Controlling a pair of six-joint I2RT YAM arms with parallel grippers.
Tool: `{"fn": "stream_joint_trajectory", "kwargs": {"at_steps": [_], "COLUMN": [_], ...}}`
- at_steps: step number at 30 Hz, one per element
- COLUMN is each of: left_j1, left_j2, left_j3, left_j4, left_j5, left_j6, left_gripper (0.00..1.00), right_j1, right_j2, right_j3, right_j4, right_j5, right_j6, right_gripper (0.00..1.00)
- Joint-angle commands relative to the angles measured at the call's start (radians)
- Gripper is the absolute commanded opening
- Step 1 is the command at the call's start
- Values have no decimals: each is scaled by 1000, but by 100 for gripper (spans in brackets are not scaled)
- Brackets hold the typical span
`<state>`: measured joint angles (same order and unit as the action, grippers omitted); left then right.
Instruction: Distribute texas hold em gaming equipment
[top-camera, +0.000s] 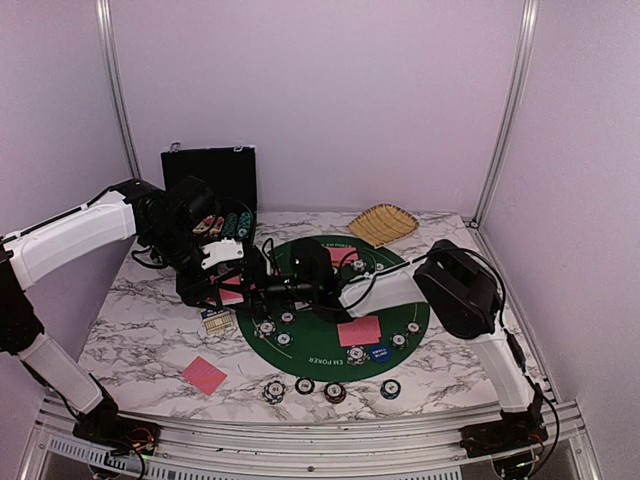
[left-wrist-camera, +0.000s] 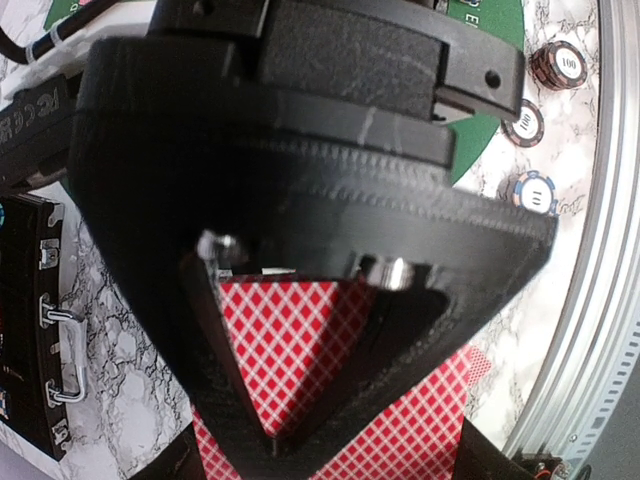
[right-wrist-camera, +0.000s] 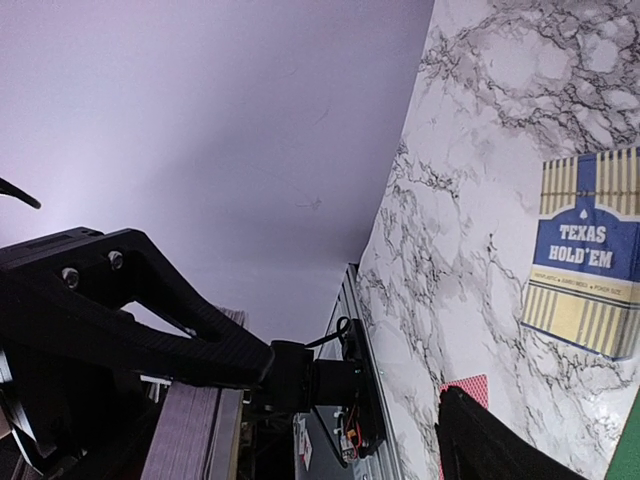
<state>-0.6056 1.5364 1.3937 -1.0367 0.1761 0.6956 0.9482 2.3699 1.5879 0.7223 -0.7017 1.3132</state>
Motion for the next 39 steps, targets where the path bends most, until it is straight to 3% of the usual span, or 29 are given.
{"fn": "stream_joint_trajectory", "kwargs": {"at_steps": [1, 8, 13, 26, 39], "left_j1": [1, 1, 0, 1, 1], "left_j2": [-29, -26, -26, -24, -19], "left_j3": [16, 19, 17, 15, 12], "left_j4": [-8, -8, -8, -8, -8], "left_j5": [17, 19, 17, 17, 14], "left_j6": [2, 2, 1, -1, -2], "left_gripper": [0, 0, 0, 0, 0], "right_j1": [-26, -40, -40, -52, -57], "right_j2": [-53, -103, -136, -225, -274], "right_j3": [-62, -104, -119, -145, -175], "right_j4": [-69, -98, -78, -121, -130], "right_j5": [13, 3, -16, -35, -51], "right_j6": [-57, -97, -99, -151, -166], "right_gripper": [81, 76, 61, 45, 18]}}
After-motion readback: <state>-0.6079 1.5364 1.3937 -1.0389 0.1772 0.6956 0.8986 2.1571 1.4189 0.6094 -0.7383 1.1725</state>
